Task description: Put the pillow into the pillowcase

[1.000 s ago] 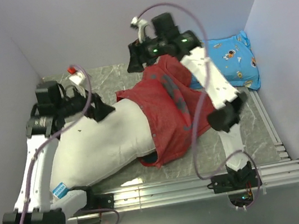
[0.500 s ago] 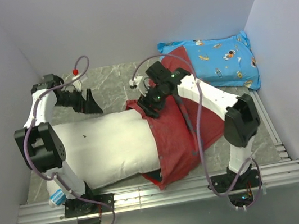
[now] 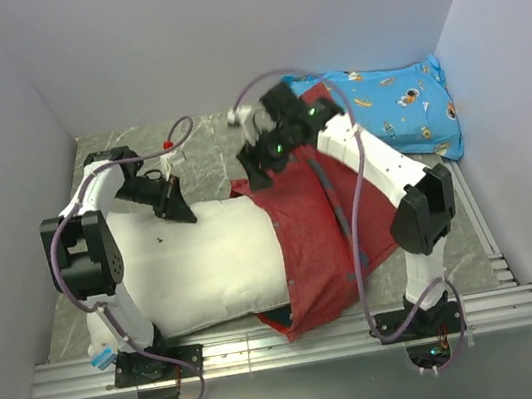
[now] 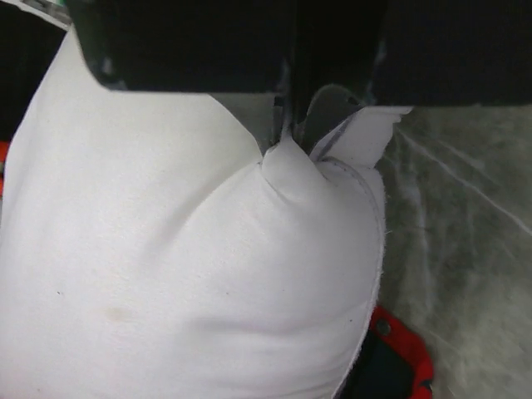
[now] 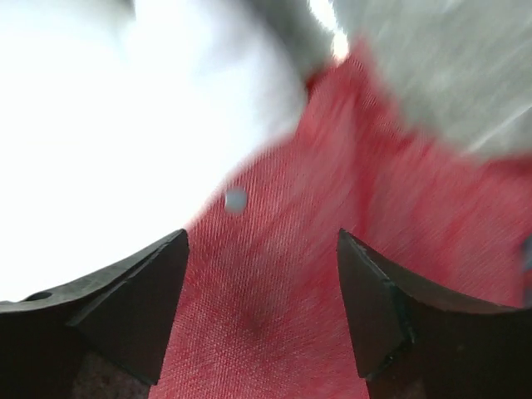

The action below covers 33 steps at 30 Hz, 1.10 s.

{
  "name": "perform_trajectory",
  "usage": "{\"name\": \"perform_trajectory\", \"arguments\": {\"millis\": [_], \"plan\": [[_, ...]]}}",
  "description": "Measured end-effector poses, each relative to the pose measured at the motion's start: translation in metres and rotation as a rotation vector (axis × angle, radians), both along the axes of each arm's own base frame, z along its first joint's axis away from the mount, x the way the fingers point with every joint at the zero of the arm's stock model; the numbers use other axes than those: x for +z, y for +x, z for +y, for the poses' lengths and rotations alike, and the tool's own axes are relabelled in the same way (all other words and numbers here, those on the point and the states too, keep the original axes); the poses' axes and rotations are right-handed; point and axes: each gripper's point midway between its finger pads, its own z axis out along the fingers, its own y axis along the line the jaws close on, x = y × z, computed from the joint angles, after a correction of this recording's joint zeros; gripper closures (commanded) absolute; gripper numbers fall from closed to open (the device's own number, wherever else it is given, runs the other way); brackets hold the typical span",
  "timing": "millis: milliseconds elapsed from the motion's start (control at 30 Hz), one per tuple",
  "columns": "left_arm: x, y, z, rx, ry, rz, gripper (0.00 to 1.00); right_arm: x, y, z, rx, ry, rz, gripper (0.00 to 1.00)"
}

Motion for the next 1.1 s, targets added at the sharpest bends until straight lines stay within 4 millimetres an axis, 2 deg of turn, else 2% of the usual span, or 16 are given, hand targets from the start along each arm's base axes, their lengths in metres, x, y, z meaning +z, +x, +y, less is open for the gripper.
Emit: {"name": "perform_trajectory", "arguments": {"millis": [133, 200, 233, 300, 433, 567, 667, 767, 867, 900, 933, 967, 1100], "plan": [[0.019, 0.014, -0.002, -0.011, 0.017, -0.151, 1.00, 0.085, 0.072, 0.001, -0.113, 0.208, -0.082, 0.18], [0.033, 0.019, -0.003, -0.023, 0.042, -0.253, 1.00, 0.106, 0.097, -0.008, -0.149, 0.258, -0.127, 0.16], [0.043, 0.019, -0.006, -0.035, 0.053, -0.313, 1.00, 0.109, 0.106, -0.014, -0.163, 0.270, -0.132, 0.16], [0.063, 0.018, -0.014, -0.067, 0.065, -0.428, 1.00, 0.096, 0.105, -0.018, -0.166, 0.266, -0.079, 0.15], [0.088, 0.010, -0.030, -0.123, 0.065, -0.558, 1.00, 0.037, 0.081, -0.009, -0.130, 0.213, 0.103, 0.13], [0.088, 0.008, -0.037, -0.147, 0.073, -0.586, 1.00, -0.011, 0.070, 0.006, -0.108, 0.172, 0.249, 0.12], [0.083, 0.008, -0.036, -0.149, 0.092, -0.584, 1.00, -0.029, 0.066, 0.007, -0.102, 0.150, 0.309, 0.12], [0.081, 0.010, -0.037, -0.151, 0.100, -0.592, 1.00, -0.035, 0.058, 0.004, -0.084, 0.142, 0.333, 0.23], [0.080, 0.012, -0.038, -0.145, 0.100, -0.594, 1.00, -0.040, 0.050, 0.001, -0.067, 0.137, 0.350, 0.49], [0.080, 0.013, -0.039, -0.143, 0.100, -0.598, 1.00, -0.041, 0.049, 0.001, -0.063, 0.139, 0.356, 0.69], [0.080, 0.013, -0.039, -0.142, 0.100, -0.601, 1.00, -0.041, 0.049, 0.001, -0.059, 0.143, 0.357, 0.80], [0.080, 0.013, -0.040, -0.142, 0.102, -0.603, 1.00, -0.040, 0.048, 0.001, -0.062, 0.148, 0.365, 0.99], [0.083, 0.013, -0.046, -0.143, 0.099, -0.620, 1.00, -0.016, 0.052, 0.011, -0.083, 0.211, 0.378, 1.00]]}}
